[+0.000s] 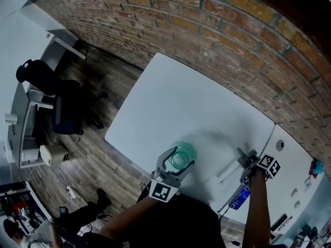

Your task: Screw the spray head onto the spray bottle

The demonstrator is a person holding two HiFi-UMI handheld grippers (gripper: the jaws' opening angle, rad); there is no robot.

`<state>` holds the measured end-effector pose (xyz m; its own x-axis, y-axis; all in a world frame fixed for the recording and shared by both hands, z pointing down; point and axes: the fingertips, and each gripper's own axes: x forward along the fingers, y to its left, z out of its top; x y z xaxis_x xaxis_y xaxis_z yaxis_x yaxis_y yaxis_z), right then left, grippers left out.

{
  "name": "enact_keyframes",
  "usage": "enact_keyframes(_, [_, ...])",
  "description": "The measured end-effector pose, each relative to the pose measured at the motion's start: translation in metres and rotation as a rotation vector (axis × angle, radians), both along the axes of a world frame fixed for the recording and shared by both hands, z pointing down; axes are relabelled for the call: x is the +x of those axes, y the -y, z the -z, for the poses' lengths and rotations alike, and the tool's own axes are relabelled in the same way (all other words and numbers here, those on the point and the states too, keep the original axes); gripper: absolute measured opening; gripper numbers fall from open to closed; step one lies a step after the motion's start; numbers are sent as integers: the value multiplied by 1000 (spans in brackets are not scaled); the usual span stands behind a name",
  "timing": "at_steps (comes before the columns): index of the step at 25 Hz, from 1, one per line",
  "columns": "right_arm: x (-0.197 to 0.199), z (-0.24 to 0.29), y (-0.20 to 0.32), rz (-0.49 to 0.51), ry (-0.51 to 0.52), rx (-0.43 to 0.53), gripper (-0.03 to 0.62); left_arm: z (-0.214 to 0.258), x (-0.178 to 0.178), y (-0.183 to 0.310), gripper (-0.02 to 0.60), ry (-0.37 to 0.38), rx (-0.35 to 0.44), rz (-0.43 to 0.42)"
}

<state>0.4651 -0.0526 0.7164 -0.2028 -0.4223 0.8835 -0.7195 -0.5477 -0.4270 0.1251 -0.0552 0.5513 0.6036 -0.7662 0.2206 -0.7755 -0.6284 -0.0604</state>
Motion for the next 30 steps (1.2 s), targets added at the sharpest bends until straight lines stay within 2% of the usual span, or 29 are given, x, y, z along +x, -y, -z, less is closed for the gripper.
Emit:
enact_keyframes(13, [-16,45,-1,118,-75,123,67,-4,-2,-5,324,-57,-43,-6])
enact_keyframes(17, [-23,58,-1,154,-89,170,67,-4,1,-7,324,-46,-40,-34])
enact_keyframes(22, [-28,76,2,153,-108,244,67,-6,4,-6,324,-34,-39,-62])
enact_keyframes(30, [-43,102,3,203,-158,359,67,-6,6,-9,324,-53,-49,-90])
